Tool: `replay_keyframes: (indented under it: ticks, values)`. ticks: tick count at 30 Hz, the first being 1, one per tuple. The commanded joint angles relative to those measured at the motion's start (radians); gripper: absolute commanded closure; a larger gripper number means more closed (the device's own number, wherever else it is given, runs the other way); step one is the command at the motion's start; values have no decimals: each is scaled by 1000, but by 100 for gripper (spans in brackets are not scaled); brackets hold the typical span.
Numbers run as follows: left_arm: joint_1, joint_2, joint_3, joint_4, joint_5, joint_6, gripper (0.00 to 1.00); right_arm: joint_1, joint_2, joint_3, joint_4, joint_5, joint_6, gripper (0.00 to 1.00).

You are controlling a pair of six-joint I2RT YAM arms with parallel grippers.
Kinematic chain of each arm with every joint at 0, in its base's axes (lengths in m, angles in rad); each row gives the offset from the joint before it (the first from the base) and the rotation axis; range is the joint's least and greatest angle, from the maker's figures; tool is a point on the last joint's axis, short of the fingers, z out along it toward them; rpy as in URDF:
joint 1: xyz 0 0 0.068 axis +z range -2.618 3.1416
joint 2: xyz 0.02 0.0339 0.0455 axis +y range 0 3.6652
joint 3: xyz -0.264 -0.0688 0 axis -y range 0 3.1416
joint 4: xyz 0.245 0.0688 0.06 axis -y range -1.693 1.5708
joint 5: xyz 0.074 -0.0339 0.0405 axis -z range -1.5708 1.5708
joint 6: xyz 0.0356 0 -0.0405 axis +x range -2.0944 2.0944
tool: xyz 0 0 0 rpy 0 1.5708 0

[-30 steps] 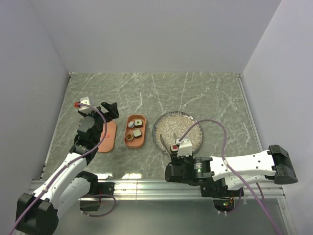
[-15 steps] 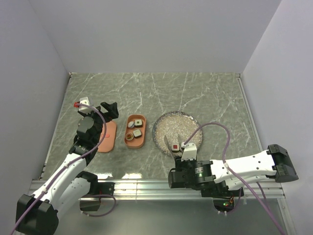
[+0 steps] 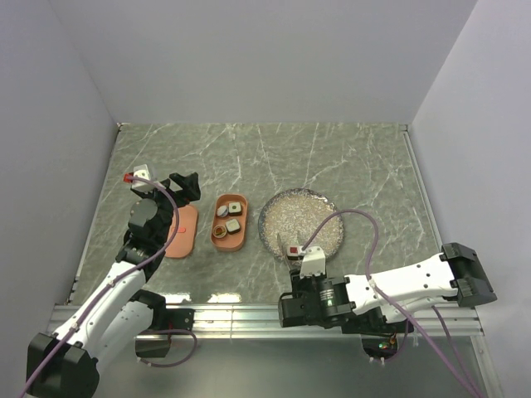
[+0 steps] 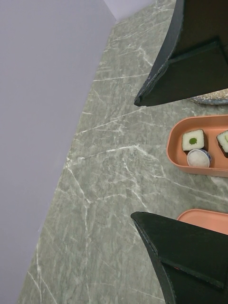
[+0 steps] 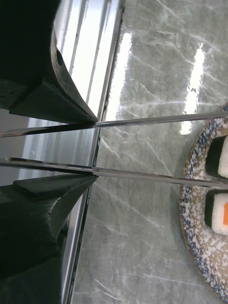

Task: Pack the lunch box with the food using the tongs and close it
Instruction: Pick up the food using the clamp

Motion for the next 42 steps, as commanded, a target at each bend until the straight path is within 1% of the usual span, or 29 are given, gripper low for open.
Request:
replay_keyframes:
  ticks: [1,6,10,13,19,22,24,29,30,32,34,35,36,37,39,40,42]
  values:
    - [7,-19,4,24,14,-11,1,27,4,64,-26,48,37,50]
    - [10,-27,3,24,17,-13,1,35,-8,48,-37,44,66,50]
    - [12,-32,1,20,20,-15,1,36,-49,20,-69,29,109,50]
    - [13,-39,0,20,19,-16,1,35,-60,9,-53,13,103,50]
    - [16,-41,-2,18,23,-16,1,35,20,63,-57,4,74,51]
    - [18,-39,-2,20,25,-19,1,36,46,86,-60,12,63,58]
    - [19,-38,-2,20,26,-18,1,35,50,103,-77,21,68,61]
    - [21,-36,-3,23,28,-19,1,18,32,144,-105,76,23,63]
    - [21,-36,-3,21,26,-21,0,7,21,152,-100,87,5,63]
    - [21,-32,0,20,25,-21,0,-34,6,170,-71,110,-95,64]
    - [21,-29,0,21,20,-19,1,-69,-2,178,-1,117,-177,65]
    - [22,-26,0,21,17,-19,0,-92,-8,182,26,117,-258,65]
    - [22,-24,0,23,17,-19,1,-131,-11,185,71,117,-296,65]
    - [22,-21,1,23,14,-19,1,-151,-12,187,95,117,-369,66]
    - [21,-18,1,24,13,-18,1,-201,-23,192,168,107,-441,66]
    - [22,-15,3,24,13,-18,1,-217,-28,193,194,104,-513,66]
    - [22,-7,4,26,11,-18,1,-240,-39,198,281,78,-584,66]
